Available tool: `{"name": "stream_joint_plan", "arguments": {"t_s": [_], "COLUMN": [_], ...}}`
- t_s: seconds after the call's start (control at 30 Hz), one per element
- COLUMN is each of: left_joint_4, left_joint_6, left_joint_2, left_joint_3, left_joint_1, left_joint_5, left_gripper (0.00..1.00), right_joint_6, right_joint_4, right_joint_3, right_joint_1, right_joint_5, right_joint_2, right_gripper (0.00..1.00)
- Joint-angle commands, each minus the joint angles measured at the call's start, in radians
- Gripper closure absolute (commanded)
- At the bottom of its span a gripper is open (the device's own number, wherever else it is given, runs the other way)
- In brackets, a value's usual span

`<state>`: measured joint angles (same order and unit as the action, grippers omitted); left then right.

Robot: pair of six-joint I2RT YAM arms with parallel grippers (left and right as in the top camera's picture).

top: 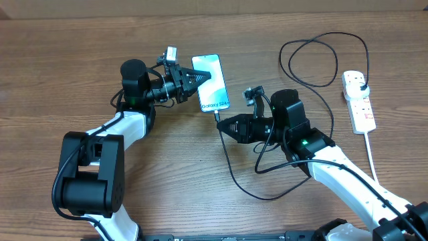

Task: Plug charger to phone and switch on socket

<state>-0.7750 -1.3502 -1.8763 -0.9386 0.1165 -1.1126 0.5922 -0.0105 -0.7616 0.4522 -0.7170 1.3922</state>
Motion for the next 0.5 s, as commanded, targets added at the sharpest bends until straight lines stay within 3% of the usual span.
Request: {"name": "stream_joint_plan", "arguments": {"t_s": [0.0,0.47], "left_joint_4": [-0.007,-0.008], "left_joint_6": [0.048,0.040], "left_joint_2": [-0.001,-0.001], "left_joint_3": [-0.017,-0.017], "left_joint_1": [0.018,0.023], "left_joint_5": [-0.033,-0.021], "left_gripper": [0.96,0.96], "right_joint_6": [0.015,0.040], "right_joint_4": [0.023,-0.008], "right_joint_3": [0.005,0.005], "right_joint_1": [-0.005,-0.003], "right_joint_5": [0.022,0.045], "right_joint_2": [-0.019,0.000], "right_gripper": [0.96,0.96]}}
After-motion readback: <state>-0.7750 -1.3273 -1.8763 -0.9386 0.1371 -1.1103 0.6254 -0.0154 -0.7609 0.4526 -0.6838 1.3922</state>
